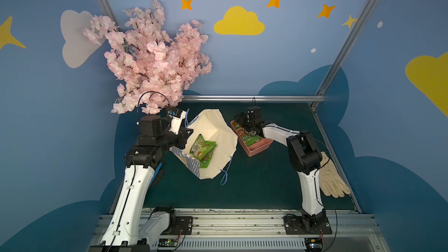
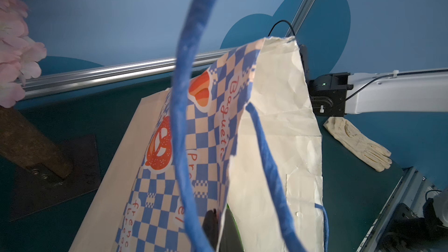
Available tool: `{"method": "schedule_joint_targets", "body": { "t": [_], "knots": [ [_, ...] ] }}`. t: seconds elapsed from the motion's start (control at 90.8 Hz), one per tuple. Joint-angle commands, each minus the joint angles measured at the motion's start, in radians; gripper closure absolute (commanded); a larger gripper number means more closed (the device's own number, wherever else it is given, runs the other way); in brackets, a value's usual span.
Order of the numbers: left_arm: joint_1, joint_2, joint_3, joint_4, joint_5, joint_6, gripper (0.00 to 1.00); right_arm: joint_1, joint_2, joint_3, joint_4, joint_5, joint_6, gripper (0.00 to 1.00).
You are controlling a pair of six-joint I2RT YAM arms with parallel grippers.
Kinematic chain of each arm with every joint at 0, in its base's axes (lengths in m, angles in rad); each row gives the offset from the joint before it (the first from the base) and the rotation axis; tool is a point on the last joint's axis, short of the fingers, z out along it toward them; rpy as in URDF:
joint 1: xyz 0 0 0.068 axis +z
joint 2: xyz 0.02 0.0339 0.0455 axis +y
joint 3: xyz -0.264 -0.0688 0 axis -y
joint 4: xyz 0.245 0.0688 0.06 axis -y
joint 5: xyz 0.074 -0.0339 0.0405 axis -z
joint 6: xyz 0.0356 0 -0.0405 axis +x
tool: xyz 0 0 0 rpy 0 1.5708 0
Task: Place the condiment packets inside the bag
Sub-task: Pick up the condiment packet from the storage box.
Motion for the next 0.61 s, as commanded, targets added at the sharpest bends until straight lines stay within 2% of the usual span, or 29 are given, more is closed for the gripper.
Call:
{"method": "schedule_joint_targets", "body": {
  "t": [0.0,0.209,0.496,0.595],
  "knots": [
    [0.002,-0.012,0.001,0.000,0.028,0.015,0.97,0.006,0.027,0.046,0.048,-0.028,0.015,0.26],
    [0.001,-0.012,0.003,-0.006,0.019,0.022,0.97,0.010,0.052,0.077,0.040,-0.025,0.039,0.48],
    [0.002,-0.010,0.004,-0.009,0.017,0.021,0.97,0.007,0.020,0.052,0.076,-0.012,0.056,0.99],
    [0.002,-0.013,0.003,-0.012,0.015,0.023,0.97,0.008,-0.009,0.037,0.077,-0.007,0.046,1.00]
  ]
}}
